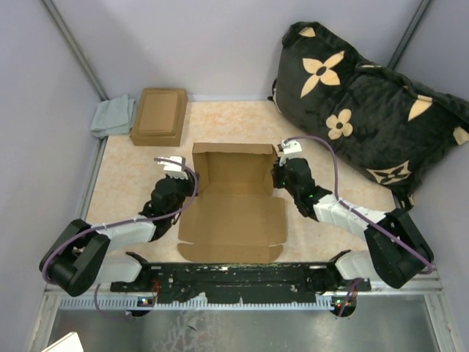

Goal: Fold the paper box

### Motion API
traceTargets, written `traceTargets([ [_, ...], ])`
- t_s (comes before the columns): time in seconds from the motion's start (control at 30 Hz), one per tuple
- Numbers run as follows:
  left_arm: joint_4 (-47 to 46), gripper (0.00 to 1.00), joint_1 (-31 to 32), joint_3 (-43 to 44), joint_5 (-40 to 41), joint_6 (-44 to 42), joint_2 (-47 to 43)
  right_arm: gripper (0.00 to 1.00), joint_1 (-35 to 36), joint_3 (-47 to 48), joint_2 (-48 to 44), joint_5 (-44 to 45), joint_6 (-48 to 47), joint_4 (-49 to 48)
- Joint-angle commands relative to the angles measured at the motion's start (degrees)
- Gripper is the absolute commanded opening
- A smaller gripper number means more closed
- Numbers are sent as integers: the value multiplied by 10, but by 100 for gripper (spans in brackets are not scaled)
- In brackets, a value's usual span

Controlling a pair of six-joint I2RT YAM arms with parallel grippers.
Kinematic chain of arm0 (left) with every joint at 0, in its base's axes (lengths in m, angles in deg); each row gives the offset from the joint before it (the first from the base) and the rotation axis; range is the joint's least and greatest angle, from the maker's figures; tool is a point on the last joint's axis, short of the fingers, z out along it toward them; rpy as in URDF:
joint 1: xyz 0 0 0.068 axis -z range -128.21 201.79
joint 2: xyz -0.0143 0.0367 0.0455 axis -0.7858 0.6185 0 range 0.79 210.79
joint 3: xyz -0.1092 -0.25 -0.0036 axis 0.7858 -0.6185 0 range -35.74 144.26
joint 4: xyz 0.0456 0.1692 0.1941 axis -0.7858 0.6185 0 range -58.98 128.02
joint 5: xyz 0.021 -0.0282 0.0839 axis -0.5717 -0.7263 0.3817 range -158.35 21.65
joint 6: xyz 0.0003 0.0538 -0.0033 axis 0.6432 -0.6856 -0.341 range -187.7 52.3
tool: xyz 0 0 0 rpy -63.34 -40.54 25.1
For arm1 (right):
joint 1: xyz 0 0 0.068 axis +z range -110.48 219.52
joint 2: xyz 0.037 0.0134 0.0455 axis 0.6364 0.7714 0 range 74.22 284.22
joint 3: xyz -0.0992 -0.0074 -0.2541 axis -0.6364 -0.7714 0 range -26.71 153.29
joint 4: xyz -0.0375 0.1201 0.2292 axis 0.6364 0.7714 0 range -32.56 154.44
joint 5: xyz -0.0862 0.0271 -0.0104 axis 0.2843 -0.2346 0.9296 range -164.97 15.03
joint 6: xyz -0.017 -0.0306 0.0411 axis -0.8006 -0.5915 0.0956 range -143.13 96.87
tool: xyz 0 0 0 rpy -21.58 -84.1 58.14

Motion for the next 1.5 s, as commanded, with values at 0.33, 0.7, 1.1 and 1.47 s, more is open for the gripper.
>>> traceTargets([
  [0.33,-140,46,16,15,-11,-37,90,6,10,-23,-28,-49,-4,-53],
  [0.7,-17,0,51,69,139,-61,102,6,15,-19,-37,-34,-2,-38],
  [1.1,103,0,156,165,464,-115,174,5,19,32,-28,10,24,39],
  [1.47,151,0,169,175,496,-19,191,5,35,71,12,66,28,68],
])
